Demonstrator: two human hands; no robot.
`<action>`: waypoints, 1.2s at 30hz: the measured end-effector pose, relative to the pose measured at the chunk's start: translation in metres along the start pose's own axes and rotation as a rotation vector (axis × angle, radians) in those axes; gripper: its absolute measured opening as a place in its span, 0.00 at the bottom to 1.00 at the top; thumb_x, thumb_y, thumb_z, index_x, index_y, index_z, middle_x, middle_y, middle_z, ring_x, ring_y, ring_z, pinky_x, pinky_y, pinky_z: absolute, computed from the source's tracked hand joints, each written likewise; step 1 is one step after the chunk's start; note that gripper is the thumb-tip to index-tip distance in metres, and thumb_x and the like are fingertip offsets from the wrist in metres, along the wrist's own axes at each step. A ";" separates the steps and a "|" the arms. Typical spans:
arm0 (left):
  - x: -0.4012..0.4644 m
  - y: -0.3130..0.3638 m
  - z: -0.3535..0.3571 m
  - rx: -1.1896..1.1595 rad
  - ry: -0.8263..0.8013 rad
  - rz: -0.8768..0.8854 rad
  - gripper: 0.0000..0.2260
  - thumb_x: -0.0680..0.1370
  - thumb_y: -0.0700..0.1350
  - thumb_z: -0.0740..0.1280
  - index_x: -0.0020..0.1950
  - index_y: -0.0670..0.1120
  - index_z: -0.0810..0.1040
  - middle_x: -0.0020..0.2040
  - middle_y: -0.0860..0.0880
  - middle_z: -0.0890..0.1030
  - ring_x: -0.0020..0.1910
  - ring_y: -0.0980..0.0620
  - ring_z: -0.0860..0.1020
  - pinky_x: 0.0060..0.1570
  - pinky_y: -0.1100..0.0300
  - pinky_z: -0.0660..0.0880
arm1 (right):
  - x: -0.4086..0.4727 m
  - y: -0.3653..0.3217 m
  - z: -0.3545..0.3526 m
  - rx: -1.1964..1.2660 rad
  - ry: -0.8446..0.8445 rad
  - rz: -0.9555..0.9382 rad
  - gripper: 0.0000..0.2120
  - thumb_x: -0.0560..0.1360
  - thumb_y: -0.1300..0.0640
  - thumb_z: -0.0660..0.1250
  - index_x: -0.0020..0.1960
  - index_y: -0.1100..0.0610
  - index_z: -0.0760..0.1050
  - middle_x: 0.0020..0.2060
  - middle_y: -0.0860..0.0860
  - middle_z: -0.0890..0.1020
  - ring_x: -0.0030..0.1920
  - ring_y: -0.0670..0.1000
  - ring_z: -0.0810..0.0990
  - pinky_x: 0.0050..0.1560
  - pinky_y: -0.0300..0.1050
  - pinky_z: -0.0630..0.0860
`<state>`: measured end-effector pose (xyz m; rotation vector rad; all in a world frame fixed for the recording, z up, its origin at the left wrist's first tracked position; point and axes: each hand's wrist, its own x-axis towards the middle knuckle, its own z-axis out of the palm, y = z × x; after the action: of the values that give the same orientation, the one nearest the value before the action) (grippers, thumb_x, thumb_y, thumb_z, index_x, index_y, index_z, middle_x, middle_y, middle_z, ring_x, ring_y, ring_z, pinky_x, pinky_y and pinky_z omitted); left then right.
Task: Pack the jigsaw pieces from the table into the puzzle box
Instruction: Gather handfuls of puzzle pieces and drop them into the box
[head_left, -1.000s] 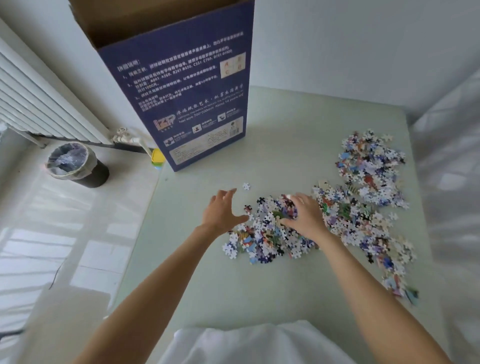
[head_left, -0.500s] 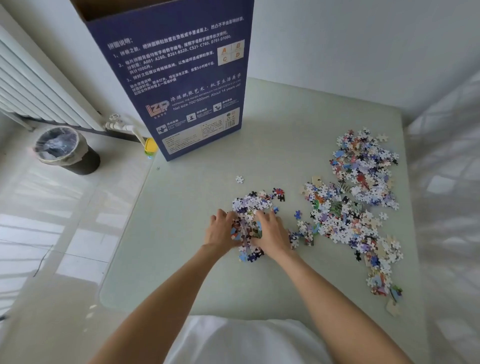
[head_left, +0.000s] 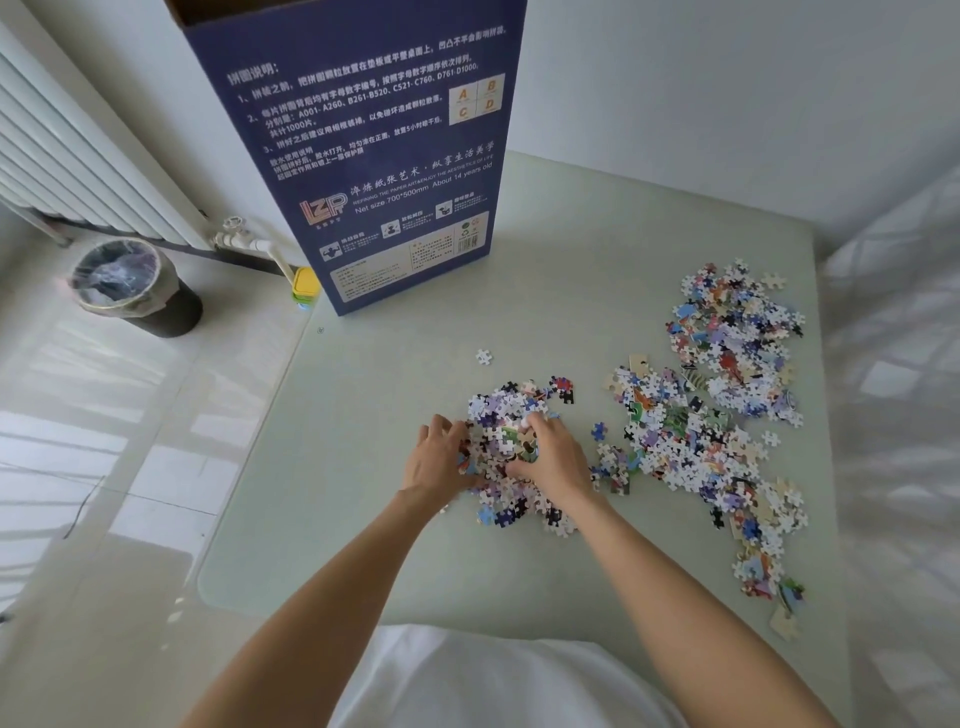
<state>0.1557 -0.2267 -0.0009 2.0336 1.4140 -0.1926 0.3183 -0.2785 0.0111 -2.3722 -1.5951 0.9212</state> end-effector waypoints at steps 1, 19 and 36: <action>-0.001 0.000 0.000 0.005 0.005 0.006 0.32 0.68 0.55 0.74 0.67 0.47 0.66 0.64 0.47 0.67 0.60 0.47 0.68 0.57 0.57 0.71 | 0.000 -0.001 0.000 -0.008 0.000 -0.001 0.23 0.67 0.50 0.74 0.54 0.54 0.66 0.52 0.52 0.74 0.44 0.50 0.75 0.42 0.43 0.74; 0.011 -0.001 -0.002 -0.188 -0.044 -0.033 0.17 0.71 0.45 0.73 0.58 0.46 0.76 0.52 0.46 0.80 0.50 0.47 0.78 0.50 0.59 0.72 | 0.009 -0.006 0.008 -0.032 -0.006 0.024 0.16 0.72 0.45 0.68 0.50 0.56 0.73 0.46 0.50 0.79 0.42 0.49 0.76 0.40 0.43 0.74; 0.012 -0.011 -0.035 -0.350 0.052 -0.028 0.14 0.72 0.46 0.73 0.32 0.44 0.71 0.28 0.50 0.72 0.28 0.54 0.64 0.28 0.63 0.58 | 0.001 0.005 -0.033 0.151 0.156 0.027 0.20 0.73 0.48 0.68 0.62 0.55 0.76 0.52 0.50 0.83 0.21 0.40 0.66 0.34 0.34 0.70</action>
<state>0.1427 -0.1945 0.0164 1.7423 1.3973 0.0922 0.3411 -0.2722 0.0351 -2.3048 -1.3894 0.8086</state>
